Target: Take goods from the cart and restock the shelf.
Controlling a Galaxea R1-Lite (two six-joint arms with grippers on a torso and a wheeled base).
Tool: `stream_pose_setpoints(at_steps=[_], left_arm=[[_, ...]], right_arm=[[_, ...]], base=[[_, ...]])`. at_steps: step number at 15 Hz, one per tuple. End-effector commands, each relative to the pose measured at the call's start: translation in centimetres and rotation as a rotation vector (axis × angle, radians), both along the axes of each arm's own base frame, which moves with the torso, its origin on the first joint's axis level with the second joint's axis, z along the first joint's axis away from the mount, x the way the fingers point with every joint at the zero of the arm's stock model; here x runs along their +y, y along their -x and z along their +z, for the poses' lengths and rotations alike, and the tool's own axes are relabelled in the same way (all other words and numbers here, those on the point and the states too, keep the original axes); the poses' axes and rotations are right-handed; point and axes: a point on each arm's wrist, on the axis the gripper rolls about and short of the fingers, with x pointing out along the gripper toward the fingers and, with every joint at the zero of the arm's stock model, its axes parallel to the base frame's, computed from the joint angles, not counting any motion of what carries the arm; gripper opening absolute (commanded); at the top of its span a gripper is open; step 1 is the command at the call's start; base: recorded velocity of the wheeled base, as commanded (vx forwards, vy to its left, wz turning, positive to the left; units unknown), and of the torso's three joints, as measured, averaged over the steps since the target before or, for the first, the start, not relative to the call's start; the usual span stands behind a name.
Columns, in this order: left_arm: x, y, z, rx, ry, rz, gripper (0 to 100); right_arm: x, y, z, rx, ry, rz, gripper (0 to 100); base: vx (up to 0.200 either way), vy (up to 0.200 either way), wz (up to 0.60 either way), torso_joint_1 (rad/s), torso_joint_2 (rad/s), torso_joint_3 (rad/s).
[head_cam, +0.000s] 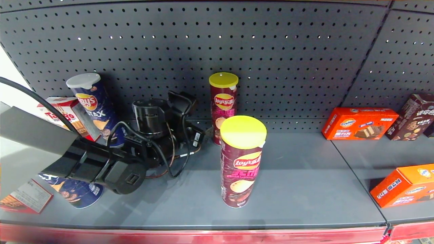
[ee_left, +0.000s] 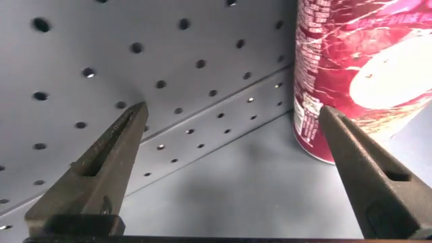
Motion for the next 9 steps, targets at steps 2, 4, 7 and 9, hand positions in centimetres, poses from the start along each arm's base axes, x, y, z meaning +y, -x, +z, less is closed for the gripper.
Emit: stream_pose_setpoints(at_steps=[2,4,7,9], left_arm=[[-0.6,0.1,-0.16,0.003,0.002,-0.01,100],[-0.73,-0.02,-0.36,0.007,-0.001,-0.011,100],[-1.15,0.09,-0.5,0.01,-0.002,-0.02,100],[-1.01,0.34,-0.1,0.001,0.0,-0.016,100]], right_arm=[[0.0,-0.01,0.01,0.001,0.0,0.001,100],[0.0,-0.01,0.01,0.001,0.0,-0.001,100],[0.0,-0.01,0.01,0.001,0.0,0.001,100],[0.0,-0.01,0.01,0.001,0.0,0.001,100]], base=[[0.0,0.0,0.0,0.0,0.0,0.0],[0.0,0.0,0.0,0.0,0.0,0.0],[0.0,0.0,0.0,0.0,0.0,0.0],[0.0,0.0,0.0,0.0,0.0,0.0]])
